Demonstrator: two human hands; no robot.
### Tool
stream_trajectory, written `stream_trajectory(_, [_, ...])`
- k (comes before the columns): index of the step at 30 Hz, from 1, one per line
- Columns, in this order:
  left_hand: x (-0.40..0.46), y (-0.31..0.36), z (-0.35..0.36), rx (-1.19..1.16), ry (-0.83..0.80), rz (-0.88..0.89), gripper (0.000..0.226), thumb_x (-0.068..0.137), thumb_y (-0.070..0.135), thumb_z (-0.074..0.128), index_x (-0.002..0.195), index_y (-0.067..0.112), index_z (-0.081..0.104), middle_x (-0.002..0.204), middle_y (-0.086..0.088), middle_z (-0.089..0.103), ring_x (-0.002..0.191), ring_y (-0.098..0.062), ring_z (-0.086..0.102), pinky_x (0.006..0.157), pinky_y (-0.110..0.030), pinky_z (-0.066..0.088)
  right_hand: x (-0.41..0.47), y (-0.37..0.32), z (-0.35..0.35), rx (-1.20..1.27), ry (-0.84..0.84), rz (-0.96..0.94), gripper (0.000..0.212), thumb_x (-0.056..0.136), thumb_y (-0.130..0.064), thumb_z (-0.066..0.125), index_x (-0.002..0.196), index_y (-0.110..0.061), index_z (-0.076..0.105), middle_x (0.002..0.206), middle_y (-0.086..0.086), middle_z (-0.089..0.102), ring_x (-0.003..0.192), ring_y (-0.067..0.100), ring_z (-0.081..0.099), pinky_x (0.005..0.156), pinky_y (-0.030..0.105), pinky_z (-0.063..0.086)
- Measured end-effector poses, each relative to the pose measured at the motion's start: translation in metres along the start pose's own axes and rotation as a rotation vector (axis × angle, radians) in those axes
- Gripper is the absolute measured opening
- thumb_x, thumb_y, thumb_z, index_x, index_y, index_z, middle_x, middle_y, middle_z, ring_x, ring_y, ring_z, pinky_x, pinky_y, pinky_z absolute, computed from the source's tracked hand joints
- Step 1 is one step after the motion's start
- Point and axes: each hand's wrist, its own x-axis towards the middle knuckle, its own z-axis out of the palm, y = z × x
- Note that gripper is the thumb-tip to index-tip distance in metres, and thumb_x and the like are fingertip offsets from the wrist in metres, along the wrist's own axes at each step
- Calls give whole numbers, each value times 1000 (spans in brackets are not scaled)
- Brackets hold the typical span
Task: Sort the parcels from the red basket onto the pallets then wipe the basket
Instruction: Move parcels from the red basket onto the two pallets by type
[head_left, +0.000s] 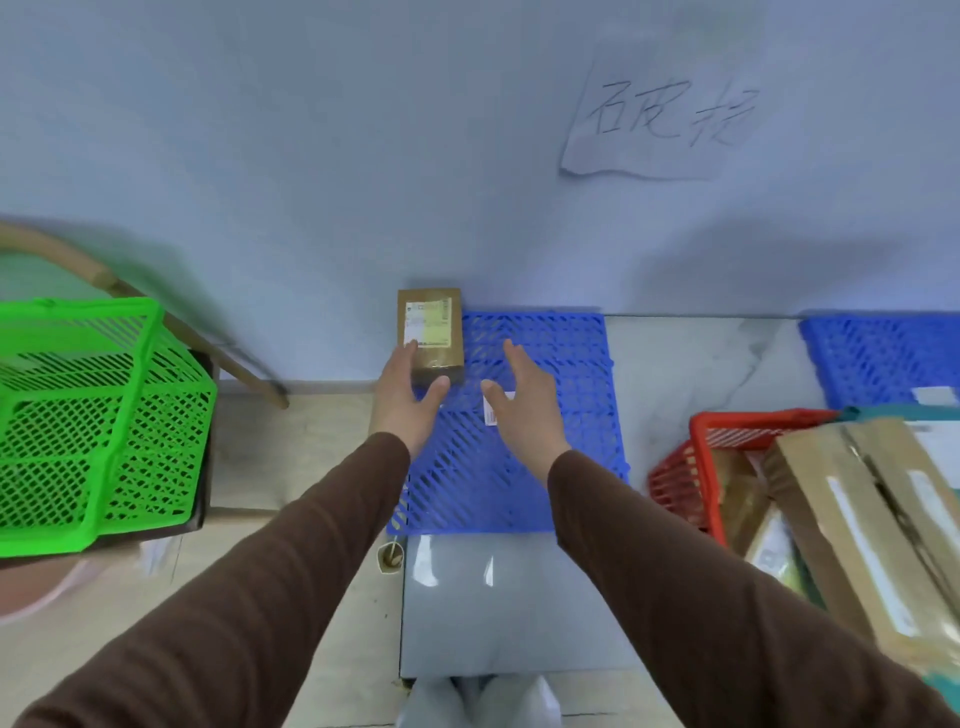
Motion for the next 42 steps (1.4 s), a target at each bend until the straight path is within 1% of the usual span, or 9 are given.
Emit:
stream_trajectory(2, [-19, 22, 1, -25, -14, 7, 67, 98, 33, 61, 156, 20, 30, 164, -1, 26, 151, -16, 24, 123, -39, 23, -19, -9, -27, -33, 38, -33, 63, 101, -29, 56, 158, -20, 30, 164, 2, 30, 151, 22, 22, 123, 41, 22])
stream_trajectory(7, [-68, 78, 16, -51, -48, 30, 70, 98, 37, 60, 157, 21, 28, 166, 1, 20, 153, -15, 19, 124, -38, 19, -66, -24, -92, -30, 114, -85, 63, 101, -28, 56, 158, -19, 30, 165, 2, 27, 152, 21, 19, 123, 38, 19])
stream_trajectory(11, [-116, 116, 47, -91, -39, 39, 66, 98, 35, 61, 155, 23, 31, 163, 3, 28, 149, -14, 27, 122, -42, 26, -104, -18, -149, -133, 158, -186, 63, 101, -28, 56, 156, -12, 32, 163, 9, 30, 151, 27, 21, 123, 37, 16])
stream_trajectory(17, [-190, 160, 109, -119, -46, 78, 61, 98, 29, 61, 153, 17, 36, 160, 0, 33, 149, -13, 28, 123, -37, 22, -162, 8, -245, -189, 213, -277, 58, 100, -24, 57, 153, -7, 37, 159, 11, 37, 149, 28, 27, 120, 30, 15])
stream_trajectory(23, [-230, 192, 153, -160, -106, 90, 61, 98, 29, 61, 153, 17, 36, 160, 1, 34, 149, -13, 28, 123, -35, 22, -192, 26, -307, -176, 247, -183, 59, 99, -24, 55, 154, -12, 37, 160, 8, 35, 149, 24, 26, 121, 32, 16])
stream_trajectory(30, [-252, 201, 180, -209, -174, 50, 65, 98, 36, 60, 155, 21, 33, 161, 3, 33, 148, -12, 29, 122, -36, 26, -216, 66, -338, -145, 268, -74, 57, 102, -32, 51, 155, -20, 35, 160, 0, 35, 148, 20, 27, 120, 36, 22])
stream_trajectory(35, [-270, 221, 204, -199, -180, 15, 65, 95, 41, 62, 152, 24, 37, 149, 5, 44, 129, -4, 42, 110, -27, 34, -226, 94, -364, -136, 220, -36, 58, 102, -36, 49, 156, -23, 32, 161, -1, 33, 149, 21, 26, 121, 40, 23])
stream_trajectory(38, [-274, 227, 228, -203, -154, -24, 84, 78, 62, 63, 150, 27, 40, 145, 5, 54, 125, -14, 58, 113, -41, 43, -228, 110, -383, -108, 151, -11, 59, 103, -35, 49, 157, -21, 30, 162, 0, 32, 150, 22, 25, 121, 39, 22])
stream_trajectory(42, [-274, 217, 264, -205, -110, -58, 84, 76, 69, 63, 147, 27, 44, 139, 7, 60, 125, -14, 59, 112, -44, 43, -229, 133, -401, -68, 27, 31, 62, 102, -38, 50, 157, -19, 30, 163, 2, 31, 150, 22, 27, 122, 40, 24])
